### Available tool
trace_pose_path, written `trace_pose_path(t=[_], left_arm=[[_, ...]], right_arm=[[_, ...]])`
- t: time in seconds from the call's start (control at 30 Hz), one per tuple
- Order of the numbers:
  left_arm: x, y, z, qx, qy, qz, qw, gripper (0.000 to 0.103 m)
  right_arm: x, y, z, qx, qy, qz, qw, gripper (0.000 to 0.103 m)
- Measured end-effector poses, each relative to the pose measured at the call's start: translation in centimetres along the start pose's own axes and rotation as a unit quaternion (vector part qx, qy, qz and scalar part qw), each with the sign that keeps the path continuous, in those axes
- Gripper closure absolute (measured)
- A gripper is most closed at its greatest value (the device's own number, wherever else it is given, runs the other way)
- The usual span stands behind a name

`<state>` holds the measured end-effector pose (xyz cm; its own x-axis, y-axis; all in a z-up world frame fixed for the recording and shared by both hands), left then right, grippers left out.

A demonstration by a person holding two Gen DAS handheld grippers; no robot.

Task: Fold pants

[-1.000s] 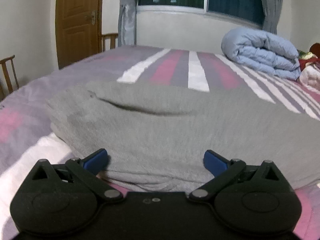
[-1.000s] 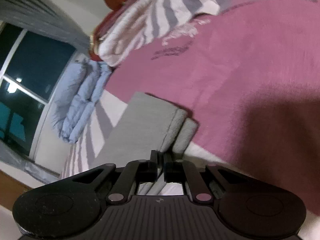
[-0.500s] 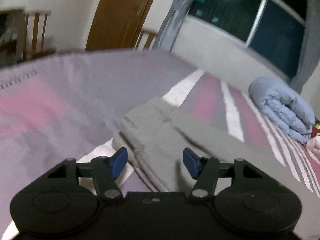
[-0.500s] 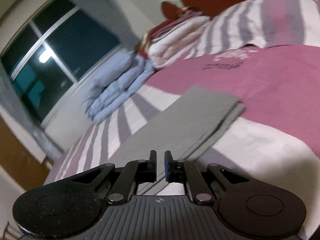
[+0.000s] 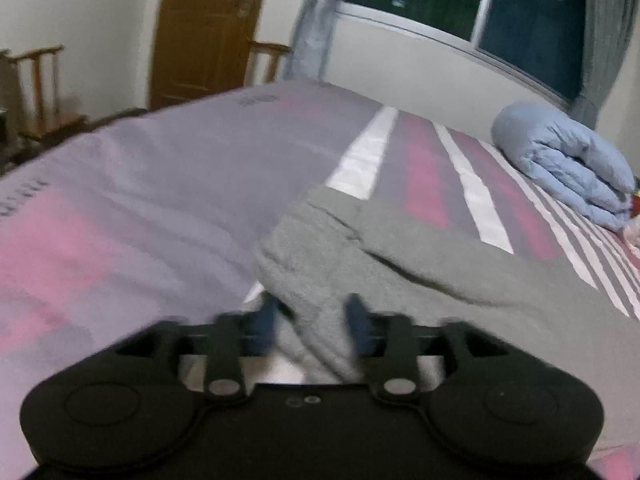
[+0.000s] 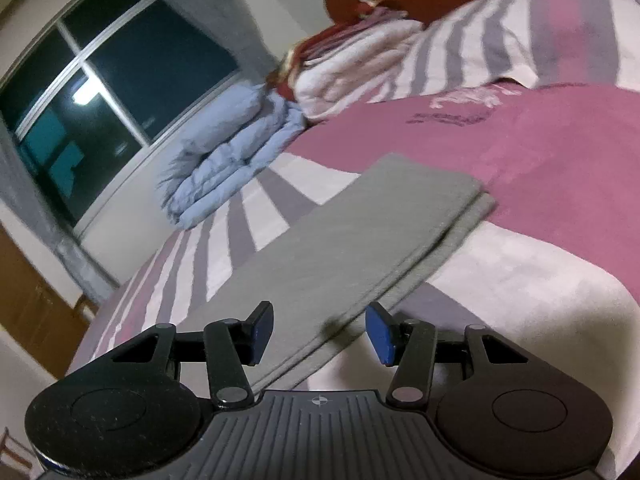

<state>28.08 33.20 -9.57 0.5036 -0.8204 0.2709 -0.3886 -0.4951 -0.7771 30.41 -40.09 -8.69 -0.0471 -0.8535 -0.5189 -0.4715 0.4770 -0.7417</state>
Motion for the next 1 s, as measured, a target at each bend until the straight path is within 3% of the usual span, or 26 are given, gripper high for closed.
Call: trace_pose_path(t=[0.03,0.13,0.23,0.33,0.43,0.53,0.63,0.77,0.9,1.0], left_arm=[[-0.4,-0.1,-0.8,0.012,-0.021,-0.002,0.9997,0.016],[0.0,0.5,-4.0,0.049,-0.039,0.012,0.998,0.021],[3.7,0.7,-5.9,0.078,0.0,0.02,0.9967,0.019],[9.3,2.0,-5.3,0.069,0.041,0.055,0.9952,0.015],[11.6,4.2,-3.4,0.042,0.042,0.066,0.996,0.016],[11.0,6.9,-3.0,0.022,0.051,0.046,0.9974,0.016],[10.2,6.4,-3.2,0.019,0.059,0.029,0.9977,0.013],[9.2,7.8,-1.8,-0.016,0.052,0.03,0.9981,0.007],[9.1,8.2,-1.8,-0.014,0.052,0.031,0.9981,0.006],[9.4,8.2,-1.5,-0.014,0.056,0.029,0.9979,0.006]], right_arm=[[-0.2,0.0,0.0,-0.002,-0.006,-0.002,1.0,0.051],[-0.6,0.7,0.8,-0.036,-0.031,0.031,0.998,0.051],[-2.0,2.1,1.7,-0.078,-0.099,0.103,0.987,0.051],[-4.8,3.8,3.2,-0.108,-0.143,0.119,0.977,0.051],[-6.1,5.2,4.4,-0.127,-0.148,0.124,0.973,0.051],[-5.7,5.8,4.7,-0.132,-0.147,0.14,0.97,0.052],[-5.1,5.6,4.7,-0.131,-0.153,0.162,0.966,0.052],[-4.7,5.7,5.5,-0.138,-0.147,0.173,0.964,0.052],[-5.2,5.3,5.2,-0.12,-0.145,0.164,0.968,0.052],[-5.0,5.3,4.6,-0.12,-0.155,0.178,0.964,0.052]])
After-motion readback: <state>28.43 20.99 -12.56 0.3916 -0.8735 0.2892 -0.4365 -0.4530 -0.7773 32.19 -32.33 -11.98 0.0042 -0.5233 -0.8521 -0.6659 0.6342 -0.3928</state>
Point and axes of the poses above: each gripper's, at about its wrist camera, not at the fingertips, and z roughly the way its jaws point, x to its right, y to its underside, the point moved 8 cm from there along z, roughly the way its jaws point, and after that the axes turned 7 degrees about -z, right-handed, at the moved point
